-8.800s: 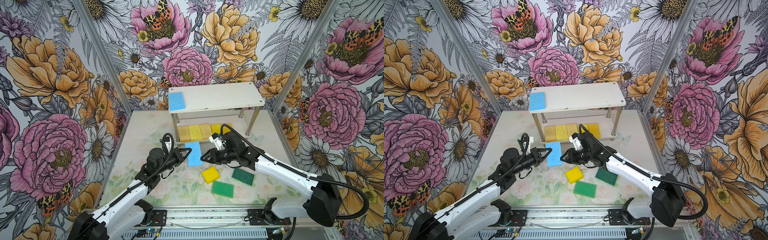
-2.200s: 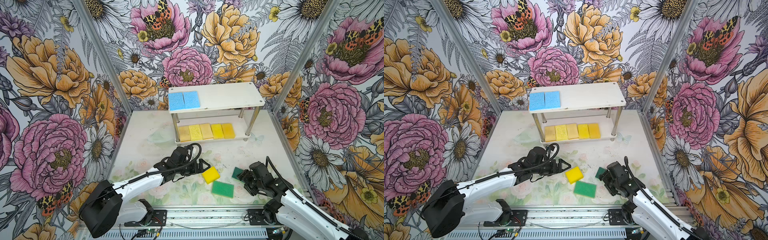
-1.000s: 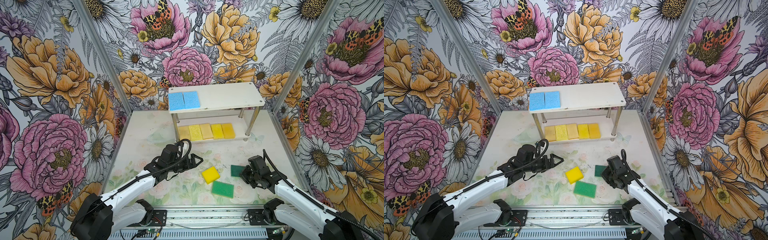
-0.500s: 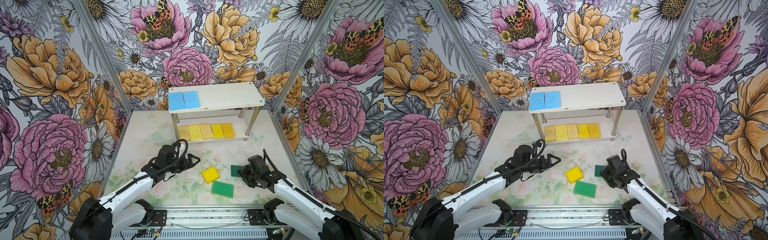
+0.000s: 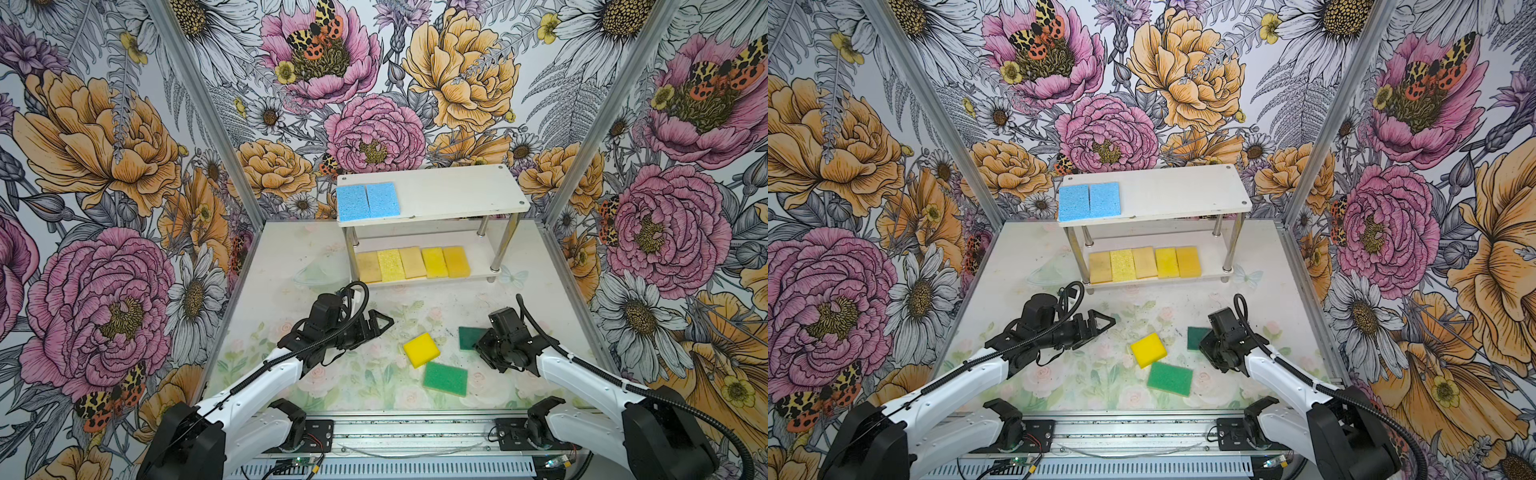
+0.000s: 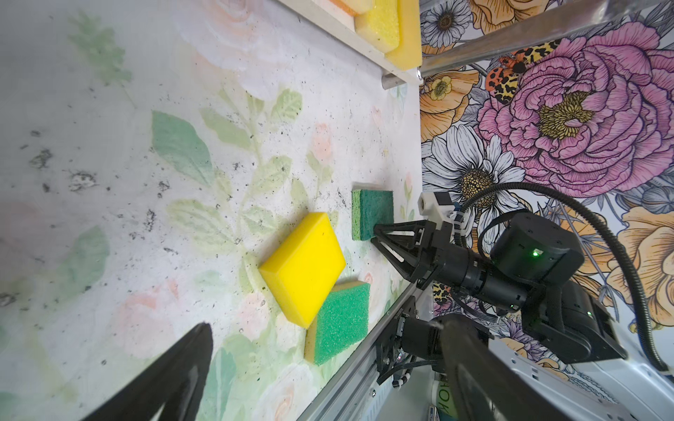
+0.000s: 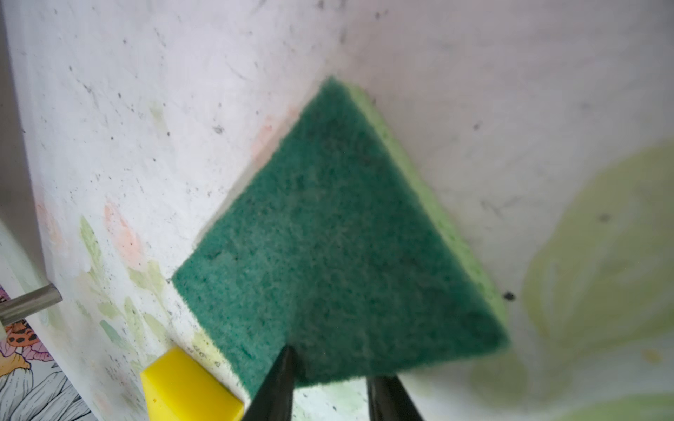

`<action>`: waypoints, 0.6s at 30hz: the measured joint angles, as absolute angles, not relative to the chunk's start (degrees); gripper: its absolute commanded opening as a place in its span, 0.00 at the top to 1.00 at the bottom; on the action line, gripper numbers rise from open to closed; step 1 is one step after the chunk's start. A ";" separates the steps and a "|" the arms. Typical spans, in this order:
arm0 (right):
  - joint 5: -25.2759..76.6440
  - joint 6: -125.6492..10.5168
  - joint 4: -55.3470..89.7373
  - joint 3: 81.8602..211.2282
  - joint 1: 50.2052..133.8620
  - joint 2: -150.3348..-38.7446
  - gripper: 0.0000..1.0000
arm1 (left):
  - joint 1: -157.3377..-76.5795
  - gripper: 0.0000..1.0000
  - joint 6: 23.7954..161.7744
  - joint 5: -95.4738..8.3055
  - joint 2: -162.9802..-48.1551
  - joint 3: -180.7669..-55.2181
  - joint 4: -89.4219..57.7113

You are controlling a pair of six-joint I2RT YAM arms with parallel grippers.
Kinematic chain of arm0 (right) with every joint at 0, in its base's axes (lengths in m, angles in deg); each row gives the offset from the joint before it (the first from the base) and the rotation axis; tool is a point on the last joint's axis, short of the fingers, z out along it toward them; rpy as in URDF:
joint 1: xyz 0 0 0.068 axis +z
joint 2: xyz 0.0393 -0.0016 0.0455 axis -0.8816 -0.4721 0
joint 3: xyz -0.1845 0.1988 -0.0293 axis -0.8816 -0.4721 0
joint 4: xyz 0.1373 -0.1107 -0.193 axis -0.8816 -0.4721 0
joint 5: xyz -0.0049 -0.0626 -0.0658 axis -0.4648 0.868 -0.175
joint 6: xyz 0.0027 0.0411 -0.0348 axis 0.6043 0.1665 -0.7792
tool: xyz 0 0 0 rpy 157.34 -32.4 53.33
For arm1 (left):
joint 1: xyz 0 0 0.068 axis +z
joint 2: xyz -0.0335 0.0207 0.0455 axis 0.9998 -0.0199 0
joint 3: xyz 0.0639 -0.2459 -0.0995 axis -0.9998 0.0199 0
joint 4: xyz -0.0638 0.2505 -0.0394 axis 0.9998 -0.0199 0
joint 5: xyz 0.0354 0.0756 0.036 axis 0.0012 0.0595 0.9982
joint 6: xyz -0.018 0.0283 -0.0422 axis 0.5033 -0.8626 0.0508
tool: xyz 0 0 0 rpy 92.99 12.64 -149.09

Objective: Arrange cleaning sponges on a shelf
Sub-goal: Pick up the cleaning sponge at the middle-right of the table.

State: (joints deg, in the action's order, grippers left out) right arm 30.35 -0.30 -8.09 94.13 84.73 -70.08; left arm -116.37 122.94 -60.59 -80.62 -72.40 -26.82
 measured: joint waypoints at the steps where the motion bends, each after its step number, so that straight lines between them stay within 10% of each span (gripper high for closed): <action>1: 30.35 -0.17 -7.98 94.15 84.70 -70.12 0.92 | -116.06 0.01 122.94 -60.72 -80.40 -72.20 -26.82; 18: 20.95 -15.99 -8.60 107.51 87.31 -69.38 1.00 | -114.22 0.01 125.96 -68.68 -82.98 -72.22 -19.33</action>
